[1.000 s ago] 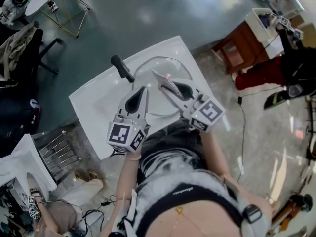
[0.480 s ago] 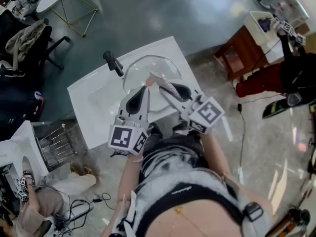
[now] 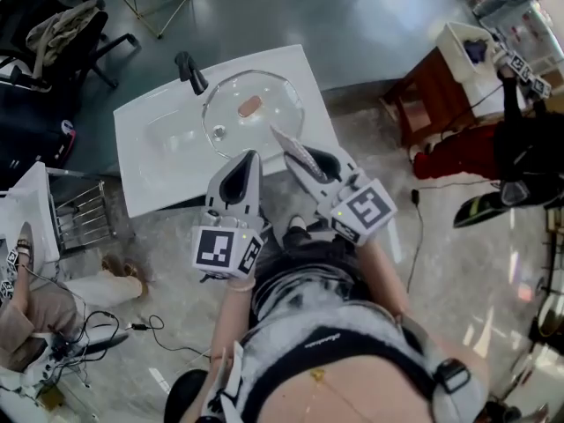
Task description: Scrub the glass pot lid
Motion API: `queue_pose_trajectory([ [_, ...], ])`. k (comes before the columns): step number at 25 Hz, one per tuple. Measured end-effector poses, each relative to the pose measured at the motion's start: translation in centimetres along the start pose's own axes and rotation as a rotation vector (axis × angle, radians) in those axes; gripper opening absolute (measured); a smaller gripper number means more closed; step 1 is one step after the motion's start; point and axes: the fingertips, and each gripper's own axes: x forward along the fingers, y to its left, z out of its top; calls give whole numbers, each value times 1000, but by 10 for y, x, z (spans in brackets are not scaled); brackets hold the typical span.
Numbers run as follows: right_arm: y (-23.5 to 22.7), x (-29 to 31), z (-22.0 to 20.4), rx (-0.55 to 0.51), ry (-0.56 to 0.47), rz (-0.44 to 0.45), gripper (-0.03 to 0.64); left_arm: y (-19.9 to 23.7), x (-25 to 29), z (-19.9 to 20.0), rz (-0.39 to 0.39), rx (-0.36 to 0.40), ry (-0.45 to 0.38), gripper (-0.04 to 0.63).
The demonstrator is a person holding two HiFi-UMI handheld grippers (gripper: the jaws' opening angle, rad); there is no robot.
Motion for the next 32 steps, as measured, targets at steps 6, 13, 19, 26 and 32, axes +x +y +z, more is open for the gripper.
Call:
queue_pose_trajectory([
  [6, 27, -14, 2, -12, -8, 37, 80, -19, -29, -2, 45, 23, -8, -5],
  [13, 48, -13, 5, -29, -29, 36, 80, -19, -47, -3, 52, 42, 0, -5],
  [19, 55, -11, 8, -53, -42, 21, 79, -18, -53, -3, 35, 45, 5, -5],
  [26, 59, -13, 8, -65, -38, -4, 79, -19, -55, -6, 13, 36, 18, -5],
  [32, 64, -14, 4, -58, -21, -14, 78, -20, -58, -8, 4, 40, 18, -5],
])
